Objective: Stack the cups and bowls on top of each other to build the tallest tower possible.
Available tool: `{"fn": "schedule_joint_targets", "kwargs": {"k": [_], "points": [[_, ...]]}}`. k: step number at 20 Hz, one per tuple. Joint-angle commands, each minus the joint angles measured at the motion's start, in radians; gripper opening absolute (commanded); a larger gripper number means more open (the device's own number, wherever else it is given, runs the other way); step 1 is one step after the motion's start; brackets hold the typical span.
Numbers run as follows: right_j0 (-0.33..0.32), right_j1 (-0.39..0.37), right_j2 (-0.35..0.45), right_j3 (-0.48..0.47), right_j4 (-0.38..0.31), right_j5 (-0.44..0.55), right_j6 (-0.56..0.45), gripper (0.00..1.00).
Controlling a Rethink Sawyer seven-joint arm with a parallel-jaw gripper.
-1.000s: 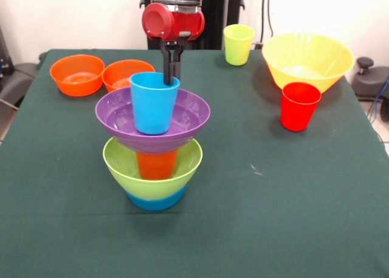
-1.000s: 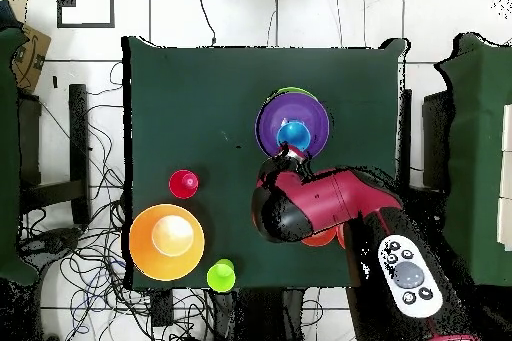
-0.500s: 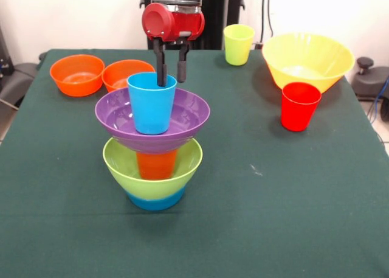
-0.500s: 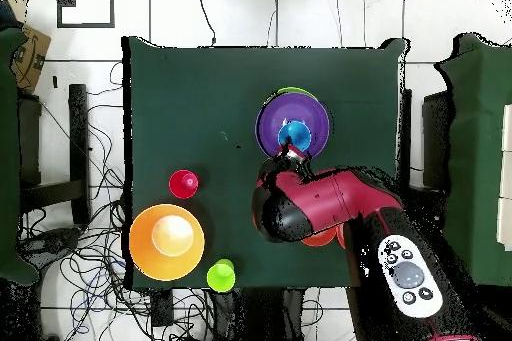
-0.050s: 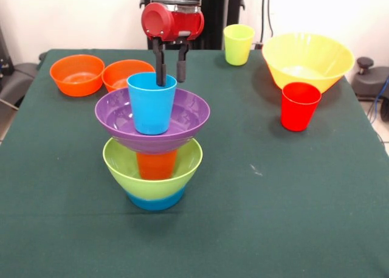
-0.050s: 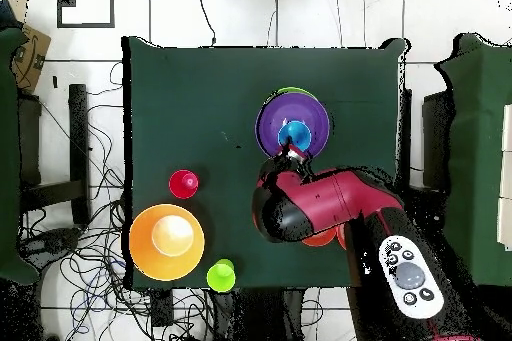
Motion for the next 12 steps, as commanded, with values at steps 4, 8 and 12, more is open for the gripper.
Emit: {"fn": "schedule_joint_targets", "kwargs": {"k": [4, 8, 12], "points": [[-0.017, -0.104, 0.051, 0.065, 0.021, 0.071, 0.020, 1.00], [-0.025, -0.146, 0.063, 0.093, 0.044, 0.089, 0.013, 1.00], [-0.029, -0.181, 0.073, 0.114, 0.065, 0.108, 0.006, 1.00]]}}
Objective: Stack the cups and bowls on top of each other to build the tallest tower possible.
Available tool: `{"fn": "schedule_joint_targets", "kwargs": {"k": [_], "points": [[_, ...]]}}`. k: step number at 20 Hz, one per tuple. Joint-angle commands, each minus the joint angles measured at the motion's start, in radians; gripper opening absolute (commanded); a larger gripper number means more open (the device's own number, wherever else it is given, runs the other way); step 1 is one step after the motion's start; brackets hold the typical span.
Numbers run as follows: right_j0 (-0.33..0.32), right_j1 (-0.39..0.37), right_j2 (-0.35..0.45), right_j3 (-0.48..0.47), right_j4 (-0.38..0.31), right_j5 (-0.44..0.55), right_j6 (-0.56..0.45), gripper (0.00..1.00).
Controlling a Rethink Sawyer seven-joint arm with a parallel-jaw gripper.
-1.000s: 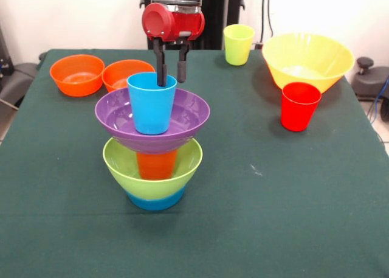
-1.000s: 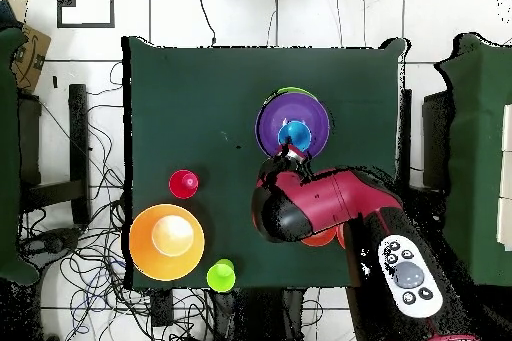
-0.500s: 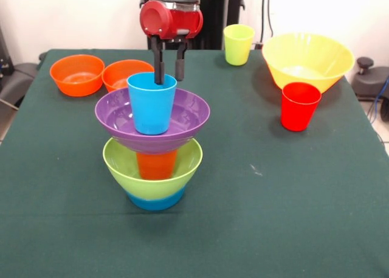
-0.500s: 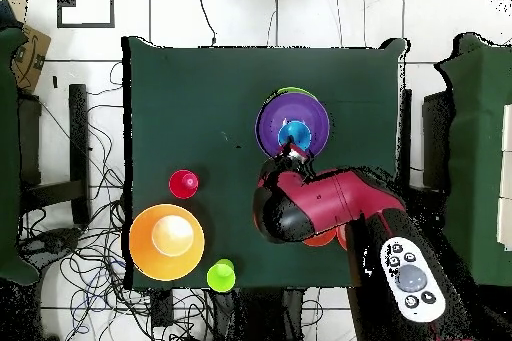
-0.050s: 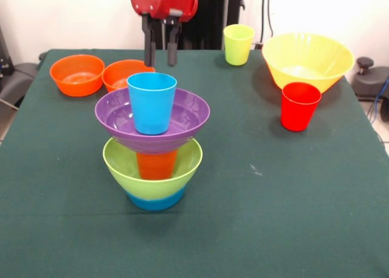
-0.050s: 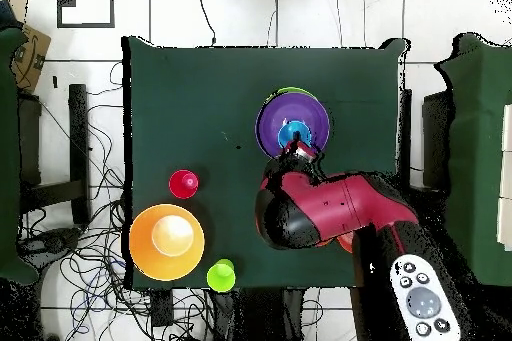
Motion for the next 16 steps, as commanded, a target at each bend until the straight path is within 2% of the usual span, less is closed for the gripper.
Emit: {"fn": "schedule_joint_targets", "kwargs": {"k": [1, 7, 10, 16], "points": [[-0.007, -0.087, 0.059, 0.089, 0.042, 0.113, 0.002, 1.00], [-0.013, -0.113, 0.069, 0.115, 0.101, 0.160, 0.001, 1.00], [-0.008, -0.075, 0.065, 0.117, 0.155, 0.206, 0.026, 1.00], [0.004, -0.077, 0.075, 0.147, 0.244, 0.261, 0.031, 1.00]]}}
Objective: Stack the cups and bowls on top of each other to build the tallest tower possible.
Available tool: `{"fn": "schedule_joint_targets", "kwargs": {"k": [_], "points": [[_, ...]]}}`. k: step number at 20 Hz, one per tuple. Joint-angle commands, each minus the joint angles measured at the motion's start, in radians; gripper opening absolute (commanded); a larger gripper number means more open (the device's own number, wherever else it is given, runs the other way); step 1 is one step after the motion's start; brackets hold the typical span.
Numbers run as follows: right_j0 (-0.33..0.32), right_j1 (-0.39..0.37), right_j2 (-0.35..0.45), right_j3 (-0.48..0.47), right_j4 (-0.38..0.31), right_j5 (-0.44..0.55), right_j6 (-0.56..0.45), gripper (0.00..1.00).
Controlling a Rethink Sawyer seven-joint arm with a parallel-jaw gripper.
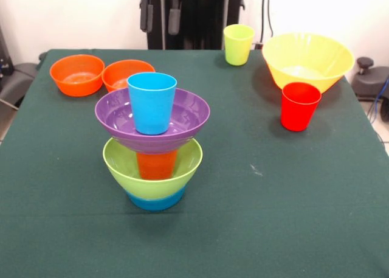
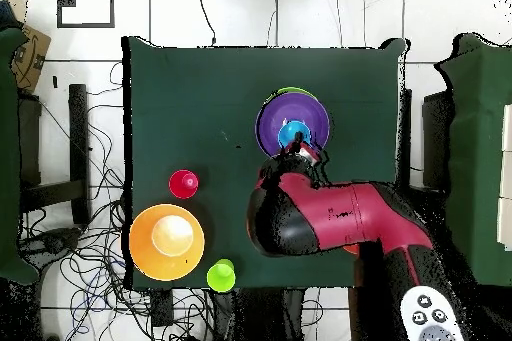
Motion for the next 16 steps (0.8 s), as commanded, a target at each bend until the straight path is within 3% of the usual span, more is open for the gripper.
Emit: {"fn": "schedule_joint_targets", "kwargs": {"k": [1, 8, 16], "points": [[0.013, 0.034, 0.061, 0.107, 0.079, 0.189, 0.025, 1.00], [0.003, 0.000, 0.076, 0.164, 0.132, 0.202, 0.018, 1.00], [0.040, -0.002, 0.058, 0.193, 0.133, 0.197, 0.059, 1.00]]}}
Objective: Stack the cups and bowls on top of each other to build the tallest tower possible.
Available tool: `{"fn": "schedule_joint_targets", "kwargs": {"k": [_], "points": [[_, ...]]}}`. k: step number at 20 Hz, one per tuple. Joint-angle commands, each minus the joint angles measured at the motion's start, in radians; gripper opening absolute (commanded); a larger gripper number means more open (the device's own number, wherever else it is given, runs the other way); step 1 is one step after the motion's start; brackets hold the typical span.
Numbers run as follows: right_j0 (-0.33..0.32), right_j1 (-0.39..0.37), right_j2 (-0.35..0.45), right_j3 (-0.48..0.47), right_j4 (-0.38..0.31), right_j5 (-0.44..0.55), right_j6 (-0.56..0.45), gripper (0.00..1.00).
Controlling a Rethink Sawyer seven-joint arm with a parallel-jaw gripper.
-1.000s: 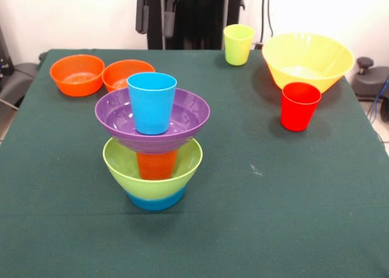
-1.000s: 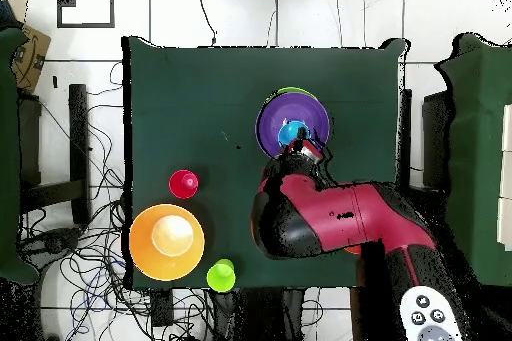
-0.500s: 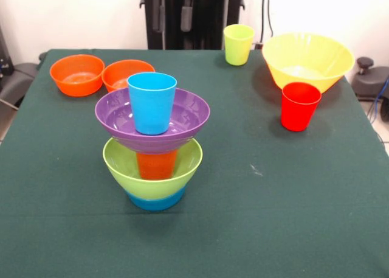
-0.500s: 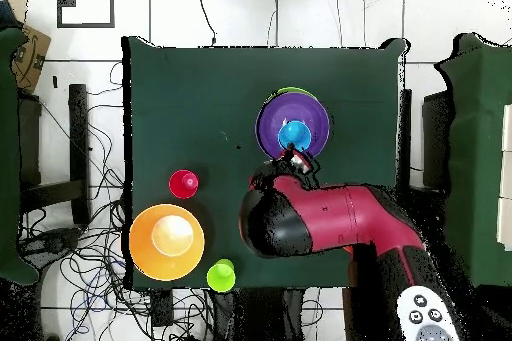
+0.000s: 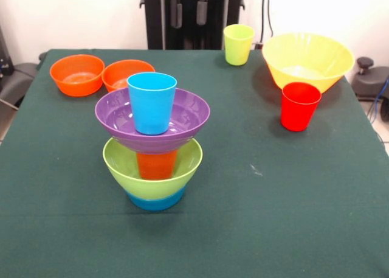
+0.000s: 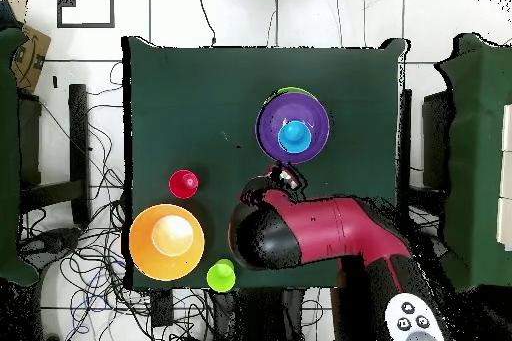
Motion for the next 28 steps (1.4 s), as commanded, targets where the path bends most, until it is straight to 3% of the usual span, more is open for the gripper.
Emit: {"fn": "schedule_joint_targets", "kwargs": {"k": [1, 9, 17, 28], "points": [[0.047, 0.028, 0.018, 0.077, 0.015, 0.109, 0.067, 1.00], [0.056, 0.065, 0.019, 0.104, 0.048, 0.100, 0.092, 1.00], [0.127, 0.155, -0.071, 0.036, -0.024, 0.097, 0.129, 1.00], [0.169, 0.264, -0.080, 0.066, 0.054, 0.013, 0.185, 1.00]]}}
